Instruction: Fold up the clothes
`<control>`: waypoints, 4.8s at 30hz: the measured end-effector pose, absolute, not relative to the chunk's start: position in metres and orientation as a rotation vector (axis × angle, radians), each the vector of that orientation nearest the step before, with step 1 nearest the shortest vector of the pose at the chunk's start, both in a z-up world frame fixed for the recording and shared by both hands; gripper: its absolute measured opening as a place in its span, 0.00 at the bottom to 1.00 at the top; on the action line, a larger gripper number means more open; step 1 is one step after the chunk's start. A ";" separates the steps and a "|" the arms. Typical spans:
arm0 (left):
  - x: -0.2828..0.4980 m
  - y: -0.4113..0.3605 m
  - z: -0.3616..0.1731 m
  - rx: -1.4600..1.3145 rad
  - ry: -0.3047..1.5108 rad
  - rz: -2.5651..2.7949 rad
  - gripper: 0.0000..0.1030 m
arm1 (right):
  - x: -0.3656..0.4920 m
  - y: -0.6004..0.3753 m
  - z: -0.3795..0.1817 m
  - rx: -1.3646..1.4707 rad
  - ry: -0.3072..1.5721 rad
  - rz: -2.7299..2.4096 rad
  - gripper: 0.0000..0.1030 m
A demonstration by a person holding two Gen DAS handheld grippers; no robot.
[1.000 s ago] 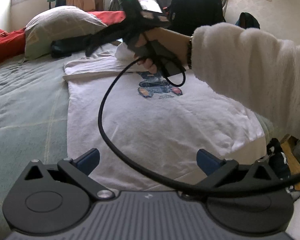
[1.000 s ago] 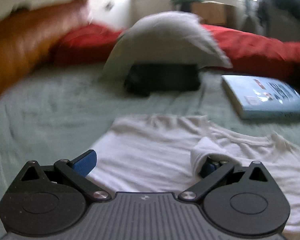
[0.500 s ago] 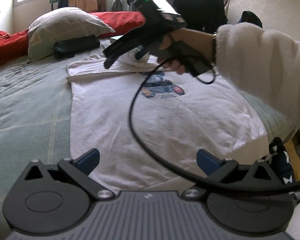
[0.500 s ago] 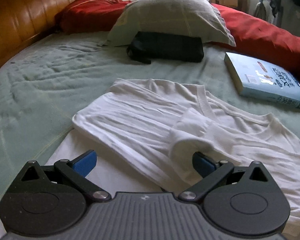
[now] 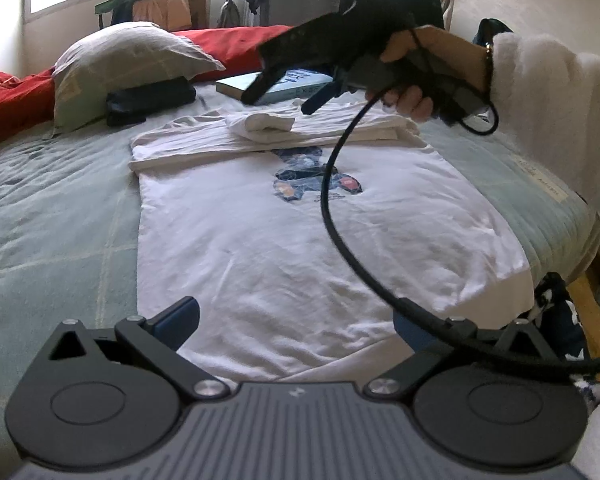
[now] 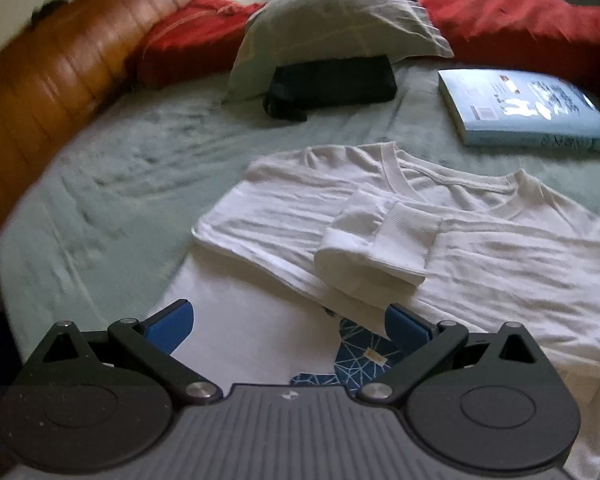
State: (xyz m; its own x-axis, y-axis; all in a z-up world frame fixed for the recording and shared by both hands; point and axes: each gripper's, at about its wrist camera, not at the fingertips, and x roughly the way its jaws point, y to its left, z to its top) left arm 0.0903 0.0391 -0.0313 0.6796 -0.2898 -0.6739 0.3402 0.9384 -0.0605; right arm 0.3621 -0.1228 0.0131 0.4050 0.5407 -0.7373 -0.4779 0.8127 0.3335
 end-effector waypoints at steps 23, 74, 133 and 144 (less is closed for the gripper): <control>0.102 0.056 -0.042 0.024 0.756 -0.339 0.99 | 0.435 -0.132 -0.043 0.420 1.018 0.460 1.00; 0.127 0.038 -0.049 0.102 0.794 -0.300 0.99 | 0.332 -0.351 -0.035 0.054 0.783 0.039 1.00; 0.434 0.127 -0.090 -0.723 0.989 -0.465 0.97 | 0.258 -0.235 -0.045 0.157 0.689 0.529 1.00; 0.424 0.118 -0.080 -0.466 0.965 -0.333 0.14 | 0.255 -0.248 -0.054 0.196 0.703 0.480 1.00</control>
State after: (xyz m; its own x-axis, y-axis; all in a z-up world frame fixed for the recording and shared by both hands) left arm 0.4240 0.1182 -0.0797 0.5312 -0.4698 -0.7051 0.0655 0.8525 -0.5187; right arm 0.2552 -0.2484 -0.0543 0.6601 0.4857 -0.5730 -0.3562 0.8740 0.3305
